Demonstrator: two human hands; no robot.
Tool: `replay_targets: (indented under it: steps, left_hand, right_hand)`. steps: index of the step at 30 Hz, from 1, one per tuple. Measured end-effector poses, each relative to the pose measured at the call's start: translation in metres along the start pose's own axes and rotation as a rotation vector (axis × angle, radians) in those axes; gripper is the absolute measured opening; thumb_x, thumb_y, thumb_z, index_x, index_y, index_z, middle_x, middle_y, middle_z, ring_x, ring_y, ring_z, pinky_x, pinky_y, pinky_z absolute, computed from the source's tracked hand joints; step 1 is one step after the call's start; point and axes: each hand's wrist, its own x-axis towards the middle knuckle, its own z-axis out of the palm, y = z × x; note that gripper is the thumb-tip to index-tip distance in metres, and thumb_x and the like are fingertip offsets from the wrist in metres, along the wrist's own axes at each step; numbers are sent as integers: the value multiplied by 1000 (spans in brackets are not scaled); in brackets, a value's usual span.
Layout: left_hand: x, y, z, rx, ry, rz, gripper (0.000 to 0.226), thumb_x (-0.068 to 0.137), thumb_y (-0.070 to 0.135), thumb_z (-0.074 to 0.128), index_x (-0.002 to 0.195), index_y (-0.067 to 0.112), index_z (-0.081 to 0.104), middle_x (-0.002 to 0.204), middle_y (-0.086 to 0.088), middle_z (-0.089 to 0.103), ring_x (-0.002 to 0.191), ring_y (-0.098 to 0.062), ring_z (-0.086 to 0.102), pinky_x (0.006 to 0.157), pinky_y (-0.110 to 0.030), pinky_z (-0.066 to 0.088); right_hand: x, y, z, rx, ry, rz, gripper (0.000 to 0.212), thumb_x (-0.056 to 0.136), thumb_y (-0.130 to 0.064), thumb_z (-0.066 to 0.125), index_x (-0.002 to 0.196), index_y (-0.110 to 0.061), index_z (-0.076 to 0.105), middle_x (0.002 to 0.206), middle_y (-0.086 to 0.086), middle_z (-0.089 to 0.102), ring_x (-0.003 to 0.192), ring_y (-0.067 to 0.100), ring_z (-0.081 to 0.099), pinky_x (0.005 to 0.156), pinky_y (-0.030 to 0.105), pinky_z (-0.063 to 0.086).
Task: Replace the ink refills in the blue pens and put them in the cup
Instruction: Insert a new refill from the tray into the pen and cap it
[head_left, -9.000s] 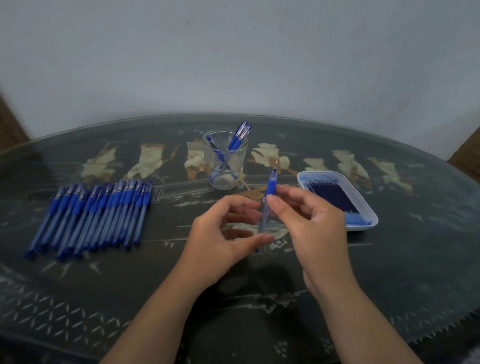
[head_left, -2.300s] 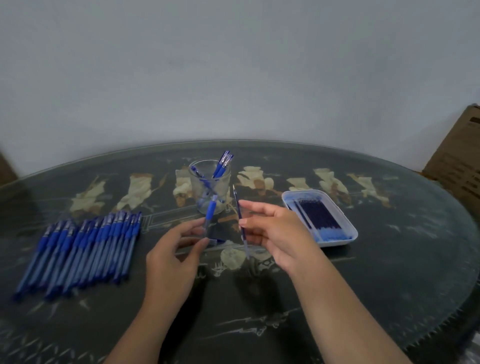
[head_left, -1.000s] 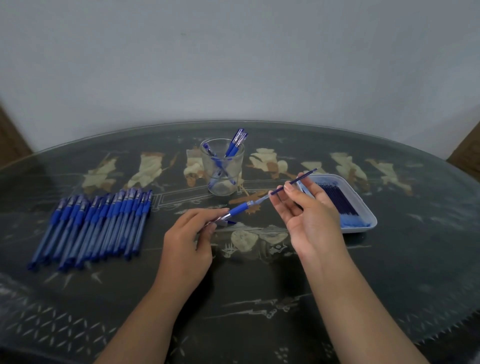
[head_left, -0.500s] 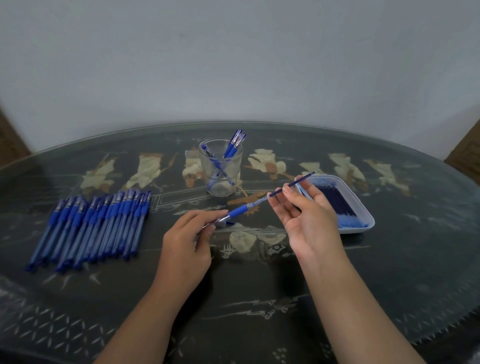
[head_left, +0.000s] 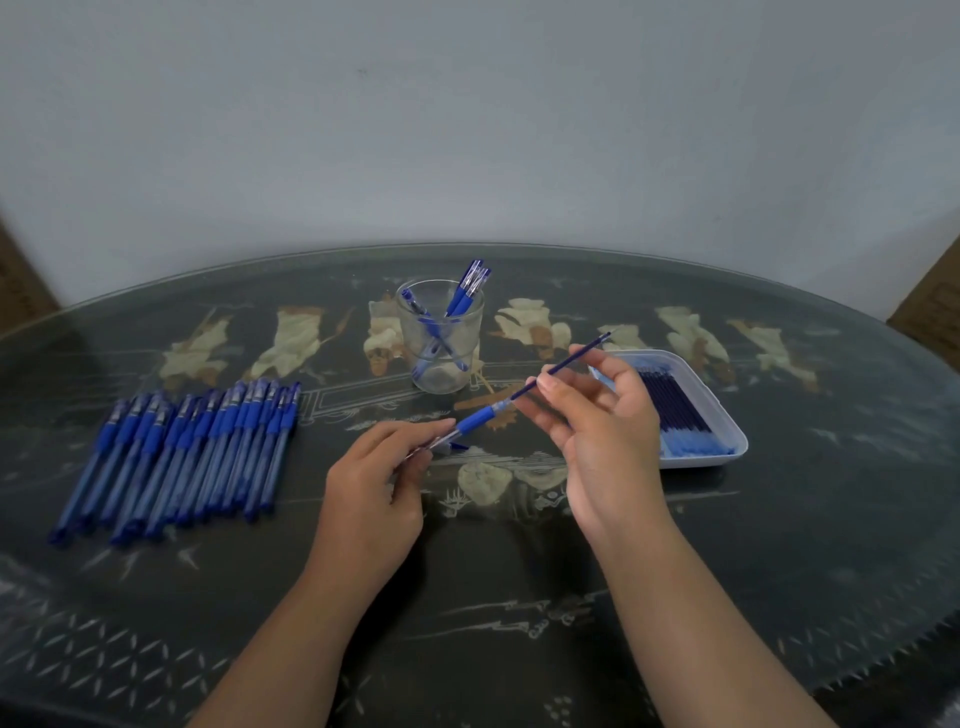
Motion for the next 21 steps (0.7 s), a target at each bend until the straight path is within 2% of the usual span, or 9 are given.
replay_targets:
  steps: [4,9,12,16,18,21]
  left_hand:
    - [1,2,-1,-55,27,-37,45,84,-14,62,114,19,69,103,8,67,98,0,62,85,-10,47]
    - [1,5,-4,-118,66,-118,47,86,-11,61,111,28,66,101,9,68,96,-1,64,83,-9,47]
    - [1,3,-7,-202,116,-237,51,89,-8,58,110,39,62,103,10,69,97,-6,66,87,-19,51]
    - [4,4,-13,-402,309,-455,44,94,-5,51,106,36,61,102,8,68,95,-3,65,89,-25,52]
    - [6,4,-14,-440,381,-507,42,96,-4,50,105,36,60,102,7,67,93,-1,65,88,-26,53]
    - [7,3,-13,-439,399,-520,42,96,-4,50,105,35,61,102,6,67,91,0,65,88,-26,52]
  right_hand:
    - [-4,6,3,-182,-92,-29,18,90,0,66,104,-11,66,92,11,72,90,24,73,84,36,59]
    - [-7,17,7,-532,-271,-76,14,93,-17,66,99,-28,73,96,-4,75,95,11,70,91,39,57]
    - [-7,20,7,-664,-353,-136,20,93,-20,65,109,-31,72,96,-9,73,93,3,67,90,29,56]
    - [-7,33,6,-968,-399,-267,22,90,-18,70,109,-27,72,92,-8,67,83,4,61,78,16,50]
    - [-8,46,10,-1145,-422,-318,20,89,-25,70,109,-28,73,94,-9,63,89,6,57,81,19,45]
    - [-8,64,20,-1317,-446,-372,27,90,-35,67,116,-29,70,95,-10,52,104,13,48,91,26,40]
